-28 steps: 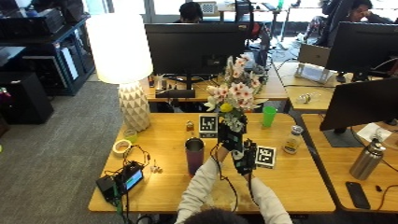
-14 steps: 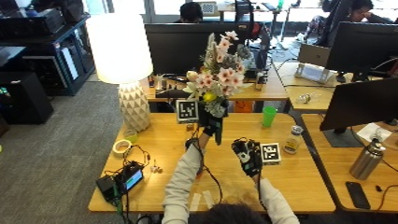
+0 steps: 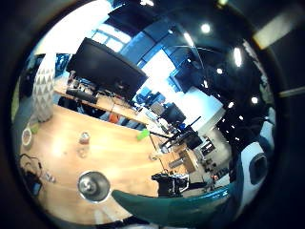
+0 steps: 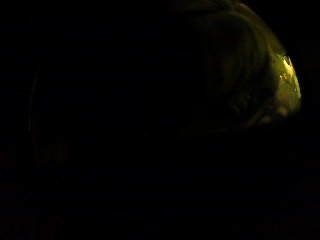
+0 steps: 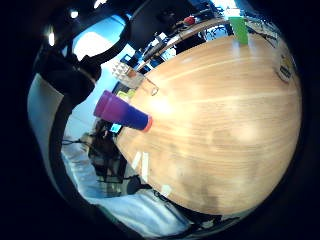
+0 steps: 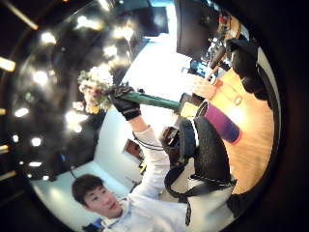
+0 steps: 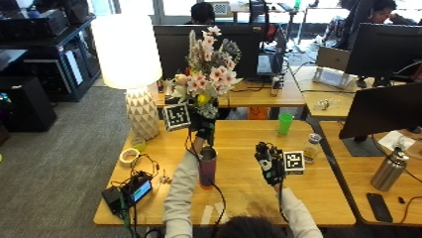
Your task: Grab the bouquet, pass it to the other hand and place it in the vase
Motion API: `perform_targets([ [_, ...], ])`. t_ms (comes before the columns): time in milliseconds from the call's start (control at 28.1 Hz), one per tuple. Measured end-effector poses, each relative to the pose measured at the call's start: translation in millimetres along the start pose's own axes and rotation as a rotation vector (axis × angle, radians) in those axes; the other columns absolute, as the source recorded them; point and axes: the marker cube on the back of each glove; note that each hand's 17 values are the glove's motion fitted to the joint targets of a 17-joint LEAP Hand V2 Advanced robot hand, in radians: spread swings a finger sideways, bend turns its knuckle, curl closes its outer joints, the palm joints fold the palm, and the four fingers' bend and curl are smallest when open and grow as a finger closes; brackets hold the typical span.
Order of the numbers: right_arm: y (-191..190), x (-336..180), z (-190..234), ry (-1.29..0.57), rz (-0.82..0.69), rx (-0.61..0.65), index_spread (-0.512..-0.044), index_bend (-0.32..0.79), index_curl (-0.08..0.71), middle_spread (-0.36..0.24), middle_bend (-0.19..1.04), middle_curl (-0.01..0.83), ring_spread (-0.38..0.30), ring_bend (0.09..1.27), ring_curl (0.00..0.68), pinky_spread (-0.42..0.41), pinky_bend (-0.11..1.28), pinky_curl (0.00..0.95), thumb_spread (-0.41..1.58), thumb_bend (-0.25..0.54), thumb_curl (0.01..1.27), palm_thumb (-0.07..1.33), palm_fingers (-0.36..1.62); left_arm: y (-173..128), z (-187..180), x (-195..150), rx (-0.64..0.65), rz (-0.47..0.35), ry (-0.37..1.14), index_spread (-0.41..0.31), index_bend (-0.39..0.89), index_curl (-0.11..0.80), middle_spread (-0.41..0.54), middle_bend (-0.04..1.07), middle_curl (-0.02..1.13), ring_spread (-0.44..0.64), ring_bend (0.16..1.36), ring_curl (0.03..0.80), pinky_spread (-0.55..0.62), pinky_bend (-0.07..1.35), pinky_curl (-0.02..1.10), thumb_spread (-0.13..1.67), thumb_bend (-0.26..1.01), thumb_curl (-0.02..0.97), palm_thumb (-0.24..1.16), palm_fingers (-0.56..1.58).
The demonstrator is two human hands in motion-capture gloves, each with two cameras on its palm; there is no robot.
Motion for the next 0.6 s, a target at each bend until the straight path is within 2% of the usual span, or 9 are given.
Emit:
perform_targets([
  [71, -2, -1, -2, -0.003, -0.007, 0.001, -0.188, 0.11, 0.434, -0.057, 0.47, 0.48, -0.137, 0.65, 0.416, -0.099, 0.5, 0.384, 1.07, -0.02, 0.47, 0.76, 1.07, -1, -3, -10, 0.012, 0.007, -0.021, -0.361, 0.45, 0.546, -0.368, 0.8, 0.58, -0.4, 0.82, 0.479, -0.43, 0.61, 0.45, 0.49, -0.03, 0.659, 0.8, 1.41],
  [178, -2, -7, -4, -0.01, 0.042, 0.001, -0.207, 0.08, 0.409, -0.058, 0.43, 0.467, -0.13, 0.6, 0.407, -0.022, 0.48, 0.382, 1.09, -0.025, 0.47, 0.74, 0.92, -1, -3, -25, 0.02, 0.01, -0.04, -0.363, 0.45, 0.553, -0.368, 0.8, 0.57, -0.4, 0.82, 0.48, -0.43, 0.61, 0.45, 0.49, -0.03, 0.672, 0.8, 1.41],
  [284, -7, -6, -6, 0.002, -0.036, 0.001, -0.225, 0.06, 0.386, -0.072, 0.38, 0.453, -0.118, 0.56, 0.403, 0.046, 0.51, 0.39, 1.1, -0.031, 0.46, 0.72, 0.81, 2, -3, -39, 0.026, 0.001, -0.05, -0.365, 0.45, 0.558, -0.368, 0.8, 0.57, -0.4, 0.82, 0.48, -0.43, 0.61, 0.45, 0.48, -0.03, 0.685, 0.8, 1.41],
  [320, -8, -2, -7, 0.007, -0.031, 0.001, -0.242, 0.06, 0.375, -0.079, 0.35, 0.441, -0.104, 0.52, 0.391, 0.082, 0.53, 0.394, 1.11, -0.033, 0.45, 0.71, 0.72, 3, -2, -45, 0.028, -0.001, -0.05, -0.364, 0.45, 0.559, -0.369, 0.8, 0.57, -0.4, 0.82, 0.481, -0.43, 0.61, 0.45, 0.47, -0.03, 0.69, 0.8, 1.4],
  [498, -7, 7, -6, -0.014, 0.064, -0.013, -0.27, 0.07, 0.329, -0.09, 0.33, 0.428, -0.087, 0.5, 0.371, 0.154, 0.53, 0.379, 1.12, -0.025, 0.45, 0.69, 0.72, 13, 2, -77, 0.019, -0.036, -0.059, -0.365, 0.45, 0.567, -0.37, 0.8, 0.57, -0.4, 0.82, 0.479, -0.43, 0.61, 0.45, 0.46, -0.03, 0.707, 0.8, 1.4],
  [604, -5, 10, -4, -0.03, 0.093, -0.035, -0.277, 0.08, 0.308, -0.094, 0.32, 0.422, -0.079, 0.49, 0.361, 0.185, 0.53, 0.369, 1.13, -0.023, 0.44, 0.68, 0.72, 39, 0, -109, -0.101, -0.114, -0.086, -0.365, 0.44, 0.57, -0.37, 0.8, 0.57, -0.4, 0.82, 0.479, -0.44, 0.61, 0.44, 0.46, -0.04, 0.713, 0.77, 1.4],
])
